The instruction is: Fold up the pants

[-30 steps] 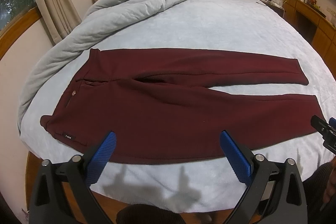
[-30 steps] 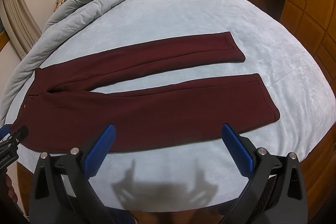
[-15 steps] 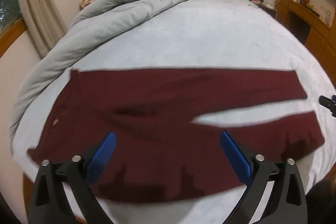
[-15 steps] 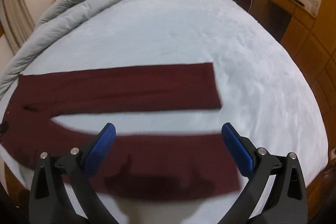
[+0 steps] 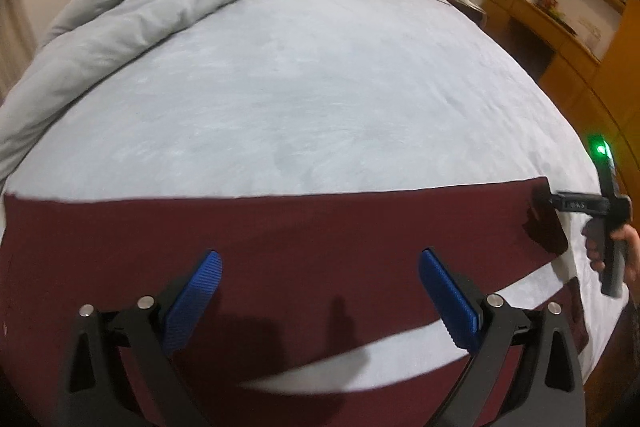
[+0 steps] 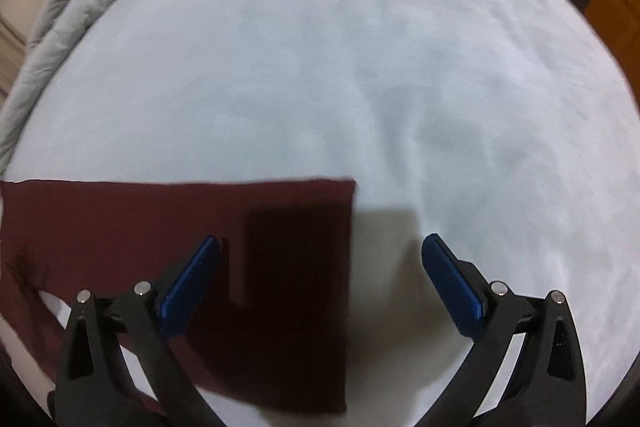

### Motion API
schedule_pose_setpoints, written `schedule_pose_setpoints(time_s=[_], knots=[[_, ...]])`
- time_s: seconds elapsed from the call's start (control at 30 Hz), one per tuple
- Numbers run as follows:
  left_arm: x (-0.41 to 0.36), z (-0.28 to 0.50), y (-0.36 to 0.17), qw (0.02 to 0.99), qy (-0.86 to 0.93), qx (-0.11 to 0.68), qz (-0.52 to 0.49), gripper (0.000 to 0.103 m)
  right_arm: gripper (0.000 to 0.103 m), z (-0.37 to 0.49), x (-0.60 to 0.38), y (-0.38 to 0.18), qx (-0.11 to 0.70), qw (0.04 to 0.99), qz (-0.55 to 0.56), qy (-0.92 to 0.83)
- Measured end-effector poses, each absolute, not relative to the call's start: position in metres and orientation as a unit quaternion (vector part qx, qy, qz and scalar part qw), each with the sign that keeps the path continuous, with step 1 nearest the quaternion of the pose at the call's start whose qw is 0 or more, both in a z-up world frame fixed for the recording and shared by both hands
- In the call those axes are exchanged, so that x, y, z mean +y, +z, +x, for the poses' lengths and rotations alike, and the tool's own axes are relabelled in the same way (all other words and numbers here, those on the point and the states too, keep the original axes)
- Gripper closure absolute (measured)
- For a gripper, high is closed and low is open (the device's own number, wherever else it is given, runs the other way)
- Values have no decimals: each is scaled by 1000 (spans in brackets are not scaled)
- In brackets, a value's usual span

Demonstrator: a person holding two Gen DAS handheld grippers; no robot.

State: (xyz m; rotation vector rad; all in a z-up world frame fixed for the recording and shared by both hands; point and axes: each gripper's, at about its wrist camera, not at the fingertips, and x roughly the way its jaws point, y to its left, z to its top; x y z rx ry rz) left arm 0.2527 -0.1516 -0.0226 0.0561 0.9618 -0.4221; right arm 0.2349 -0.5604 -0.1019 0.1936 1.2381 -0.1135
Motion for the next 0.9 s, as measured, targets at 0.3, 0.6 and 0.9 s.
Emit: schedule_pose_setpoints(time_s=[0.3,0.6,0.9], knots=[[-162,293,-61,838,-243,485,59,4,48,230,-551,-101,555,831,34,-6],[-200,304,-80,792,-358,478,127,4,81,198,-565,-40,489,865,54,99],[-231,310,-89,726,-455,483,182,4,82,179,-568,-10,447,880,51,150]])
